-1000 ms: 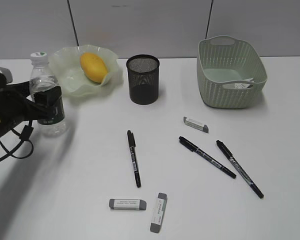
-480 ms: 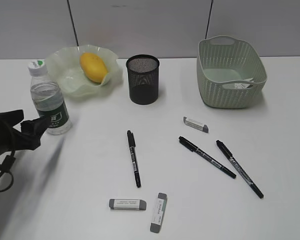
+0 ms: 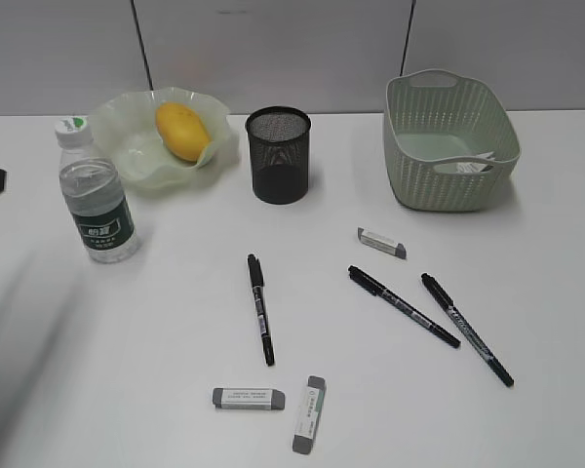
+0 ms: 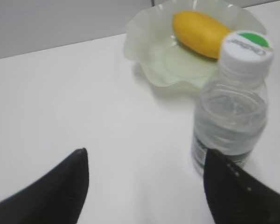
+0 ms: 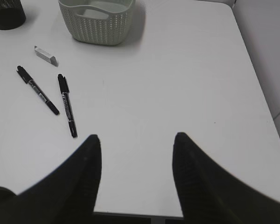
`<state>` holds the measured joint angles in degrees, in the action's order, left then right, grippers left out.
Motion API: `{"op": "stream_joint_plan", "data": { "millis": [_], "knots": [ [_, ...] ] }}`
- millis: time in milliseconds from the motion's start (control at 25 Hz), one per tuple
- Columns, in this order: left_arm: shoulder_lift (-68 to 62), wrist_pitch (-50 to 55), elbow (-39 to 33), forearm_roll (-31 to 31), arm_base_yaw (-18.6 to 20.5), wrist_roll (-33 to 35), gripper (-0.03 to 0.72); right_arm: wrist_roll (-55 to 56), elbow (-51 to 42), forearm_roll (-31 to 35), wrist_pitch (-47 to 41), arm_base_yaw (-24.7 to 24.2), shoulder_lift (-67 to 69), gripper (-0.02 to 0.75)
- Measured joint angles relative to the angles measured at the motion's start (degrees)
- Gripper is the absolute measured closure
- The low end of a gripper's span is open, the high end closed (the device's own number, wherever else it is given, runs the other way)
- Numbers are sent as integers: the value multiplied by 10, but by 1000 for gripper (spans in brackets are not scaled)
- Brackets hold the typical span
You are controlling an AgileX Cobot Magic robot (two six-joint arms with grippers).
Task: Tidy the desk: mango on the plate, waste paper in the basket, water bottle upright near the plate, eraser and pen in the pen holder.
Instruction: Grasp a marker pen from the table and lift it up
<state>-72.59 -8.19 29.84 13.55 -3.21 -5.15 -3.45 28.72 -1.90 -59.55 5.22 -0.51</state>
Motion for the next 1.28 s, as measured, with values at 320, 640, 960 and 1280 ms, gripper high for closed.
{"op": "stream_joint_plan", "data": {
  "millis": [320,640,960,1280],
  "knots": [
    [147,610,261,-26,0,0,119,0,0,0,0,0,0,335],
    [325,775,254,-106,0,13,120,0,0,0,0,0,0,335],
    [570,781,169,-132,0,16,120,0,0,0,0,0,0,335],
    [728,785,83,-132,0,37,122,0,0,0,-1,0,0,335]
  ]
}}
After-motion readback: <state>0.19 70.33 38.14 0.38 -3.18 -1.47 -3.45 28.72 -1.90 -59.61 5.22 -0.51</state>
